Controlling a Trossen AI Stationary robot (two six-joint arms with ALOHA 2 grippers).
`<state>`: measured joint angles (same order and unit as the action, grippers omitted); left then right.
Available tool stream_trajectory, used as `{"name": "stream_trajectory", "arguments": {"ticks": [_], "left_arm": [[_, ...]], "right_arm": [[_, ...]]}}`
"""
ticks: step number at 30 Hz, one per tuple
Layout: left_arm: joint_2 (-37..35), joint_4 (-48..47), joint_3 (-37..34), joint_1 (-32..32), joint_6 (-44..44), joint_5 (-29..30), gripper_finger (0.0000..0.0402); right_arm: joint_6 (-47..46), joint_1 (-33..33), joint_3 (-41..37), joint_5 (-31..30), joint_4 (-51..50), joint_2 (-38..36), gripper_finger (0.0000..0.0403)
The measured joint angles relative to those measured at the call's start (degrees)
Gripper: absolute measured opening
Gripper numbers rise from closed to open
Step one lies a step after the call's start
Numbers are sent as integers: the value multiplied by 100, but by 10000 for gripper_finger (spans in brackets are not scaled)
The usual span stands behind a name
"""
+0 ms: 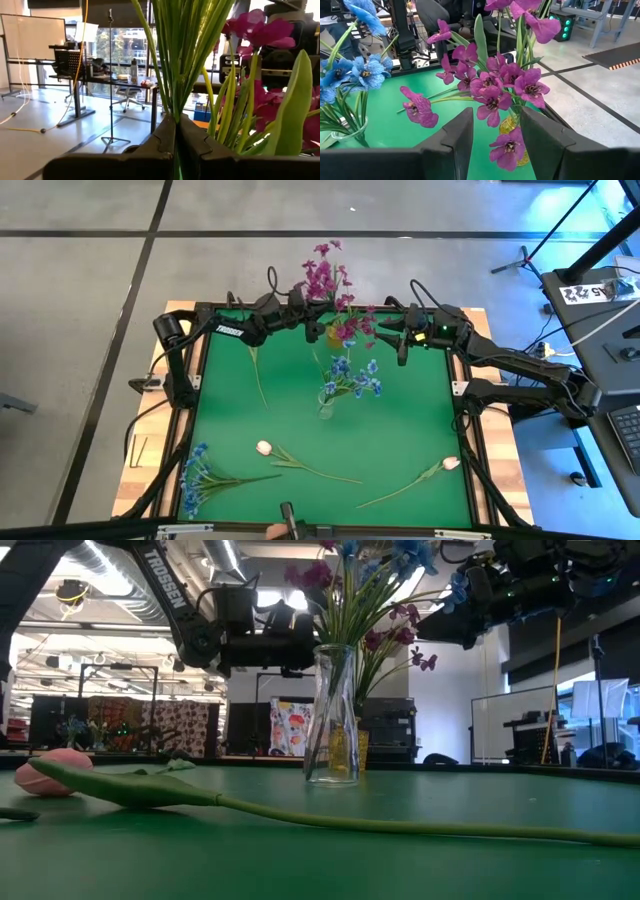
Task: Sort flowers into vase by color
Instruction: Put the purple flowers into the yellow vase
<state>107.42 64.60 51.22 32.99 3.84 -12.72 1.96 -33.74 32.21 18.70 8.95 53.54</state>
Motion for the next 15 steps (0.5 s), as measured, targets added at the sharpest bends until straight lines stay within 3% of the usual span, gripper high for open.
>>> {"name": "stream_trajectory", "arguments": {"ticks": [15], "left_arm": [[71,-198,0,0,-7,-30,0]], "right_arm": [[-21,0,0,48,-11,0,160]]}}
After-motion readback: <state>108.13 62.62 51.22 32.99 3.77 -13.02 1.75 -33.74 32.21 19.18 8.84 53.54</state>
